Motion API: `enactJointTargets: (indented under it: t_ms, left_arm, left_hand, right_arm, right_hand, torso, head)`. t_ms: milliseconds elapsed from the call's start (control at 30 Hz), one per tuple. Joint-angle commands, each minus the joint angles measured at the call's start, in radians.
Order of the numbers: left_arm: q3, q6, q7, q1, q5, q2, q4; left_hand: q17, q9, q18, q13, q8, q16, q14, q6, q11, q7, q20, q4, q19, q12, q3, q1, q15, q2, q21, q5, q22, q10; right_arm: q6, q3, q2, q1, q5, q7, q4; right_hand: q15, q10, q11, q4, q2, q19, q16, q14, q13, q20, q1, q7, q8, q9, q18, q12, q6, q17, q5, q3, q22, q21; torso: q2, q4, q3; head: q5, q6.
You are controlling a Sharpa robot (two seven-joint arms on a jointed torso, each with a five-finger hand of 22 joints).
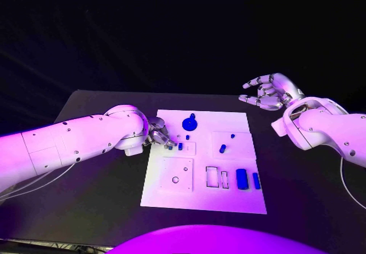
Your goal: Assemble the parts on the task board
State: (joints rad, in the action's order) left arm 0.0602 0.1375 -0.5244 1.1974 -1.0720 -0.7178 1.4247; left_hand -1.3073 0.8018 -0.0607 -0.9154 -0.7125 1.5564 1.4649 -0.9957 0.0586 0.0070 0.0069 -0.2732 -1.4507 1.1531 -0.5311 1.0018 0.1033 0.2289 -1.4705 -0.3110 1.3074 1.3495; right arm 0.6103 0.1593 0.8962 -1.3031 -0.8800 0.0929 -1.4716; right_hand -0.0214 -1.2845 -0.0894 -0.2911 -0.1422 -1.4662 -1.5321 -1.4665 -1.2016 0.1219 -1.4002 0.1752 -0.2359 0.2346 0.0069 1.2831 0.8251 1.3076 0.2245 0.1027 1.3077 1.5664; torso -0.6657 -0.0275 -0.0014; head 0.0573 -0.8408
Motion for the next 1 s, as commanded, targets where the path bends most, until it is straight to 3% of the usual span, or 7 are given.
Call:
enactJointTargets:
  t_ms: [33, 267, 500, 533, 667, 767, 1000]
  left_arm:
    - [0.0, 0.009, 0.003, 0.0, 0.007, 0.002, 0.001]
    - [-0.005, -0.024, 0.006, 0.0, 0.025, -0.007, 0.008]
    - [-0.033, -0.169, 0.07, 0.002, 0.174, -0.028, 0.02]
    - [-0.035, -0.184, 0.084, 0.003, 0.188, -0.029, 0.021]
    - [-0.043, -0.27, 0.211, 0.006, 0.26, -0.035, 0.024]
    - [-0.045, -0.313, 0.301, 0.008, 0.245, -0.031, 0.024]
    - [-0.024, -0.361, 0.457, 0.005, 0.054, -0.002, 0.014]
  left_hand:
    - [-0.236, 0.001, 0.015, -0.001, 0.005, 0.004, 0.099, -0.004, -0.001, 0.001, -0.001, -0.001, -0.005, 0.004, 0.005, -0.012, 0.004, 0.0, -0.001, 0.006, 0.06, 0.005]
    - [-0.225, 0.002, 0.014, 0.015, 0.007, -0.001, 0.096, 0.0, -0.002, 0.002, -0.001, -0.004, -0.004, -0.006, 0.012, -0.011, 0.004, 0.0, 0.0, 0.005, 0.059, -0.002]
    - [-0.131, -0.007, -0.011, 0.19, 0.062, -0.045, 0.068, 0.109, -0.043, 0.049, 0.024, -0.017, 0.072, -0.136, 0.085, 0.005, -0.028, 0.01, 0.072, -0.003, -0.066, -0.135]
    - [-0.049, -0.012, -0.032, 0.281, 0.078, -0.087, 0.038, 0.147, -0.062, 0.065, 0.036, -0.017, 0.135, -0.203, 0.109, 0.011, -0.044, 0.013, 0.131, -0.004, -0.163, -0.21]
    - [0.042, -0.027, -0.057, 0.315, 0.102, -0.14, -0.006, 0.232, -0.097, 0.106, 0.066, -0.018, 0.217, -0.239, 0.147, 0.046, -0.076, -0.001, 0.223, -0.005, -0.292, -0.314]
    - [0.355, -0.066, -0.12, 0.368, 0.13, -0.34, -0.203, 0.353, -0.156, 0.166, 0.111, -0.013, 0.451, -0.304, 0.168, 0.156, -0.13, -0.001, 0.497, -0.006, -0.636, -0.468]
    - [0.587, -0.177, -0.122, 0.494, 0.153, -0.483, -0.386, 0.407, -0.179, 0.182, 0.138, 0.012, 0.473, -0.404, 0.161, 0.385, -0.153, 0.013, 0.606, -0.006, -0.702, -0.569]
  right_arm:
    - [-0.005, 0.0, 0.0, 0.0, -0.006, 0.011, -0.001]
    - [-0.004, 0.0, 0.0, 0.0, -0.006, 0.012, -0.001]
    - [-0.003, 0.0, -0.002, 0.0, -0.006, 0.013, 0.001]
    - [-0.003, 0.0, -0.002, 0.0, -0.006, 0.013, 0.002]
    - [-0.003, 0.0, -0.002, 0.0, -0.006, 0.013, 0.004]
    - [-0.002, 0.0, -0.001, 0.0, -0.006, 0.012, 0.004]
    - [-0.002, 0.0, 0.0, 0.0, -0.006, 0.012, 0.004]
  right_hand:
    - [0.01, -0.004, 0.002, 0.003, 0.003, -0.105, 0.004, -0.081, 0.0, -0.007, 0.009, -0.002, -0.002, -0.001, -0.007, 0.002, 0.007, 0.164, 0.006, 0.006, 0.263, 0.004]
    - [0.01, -0.003, 0.002, 0.002, 0.003, -0.105, 0.004, -0.081, 0.001, -0.007, 0.011, -0.001, -0.002, -0.001, -0.007, 0.002, 0.007, 0.163, 0.006, 0.006, 0.263, 0.004]
    - [0.01, -0.003, 0.002, 0.002, 0.003, -0.105, 0.004, -0.081, 0.001, -0.007, 0.011, -0.001, -0.002, -0.001, -0.007, 0.002, 0.007, 0.163, 0.006, 0.006, 0.263, 0.004]
    - [0.01, -0.003, 0.002, 0.002, 0.003, -0.105, 0.004, -0.081, 0.001, -0.007, 0.011, -0.001, -0.002, -0.001, -0.007, 0.002, 0.007, 0.163, 0.006, 0.006, 0.263, 0.004]
    - [0.01, -0.003, 0.002, 0.002, 0.003, -0.105, 0.004, -0.081, 0.001, -0.007, 0.011, -0.001, -0.002, -0.001, -0.007, 0.002, 0.007, 0.163, 0.006, 0.006, 0.263, 0.004]
    - [0.01, -0.003, 0.002, 0.002, 0.003, -0.105, 0.004, -0.081, 0.001, -0.007, 0.011, -0.001, -0.002, -0.001, -0.007, 0.002, 0.007, 0.163, 0.006, 0.006, 0.263, 0.004]
    - [0.01, -0.001, 0.002, 0.002, 0.002, -0.105, 0.004, -0.08, 0.004, -0.007, 0.012, -0.001, -0.002, -0.001, -0.007, 0.0, 0.006, 0.162, 0.006, 0.007, 0.263, 0.004]
  torso:
    - [0.0, -0.0001, -0.0008]
    - [0.0, -0.0006, -0.0018]
    - [0.001, -0.0003, -0.0009]
    - [0.001, -0.0003, -0.0008]
    - [0.0, 0.0001, -0.0001]
    - [0.0, -0.0008, -0.0002]
    - [0.0, -0.0013, -0.0014]
  head:
    - [-0.001, 0.002]
    - [-0.002, 0.006]
    - [-0.003, 0.012]
    - [-0.003, 0.012]
    - [-0.003, 0.017]
    - [-0.005, 0.019]
    - [-0.008, 0.022]
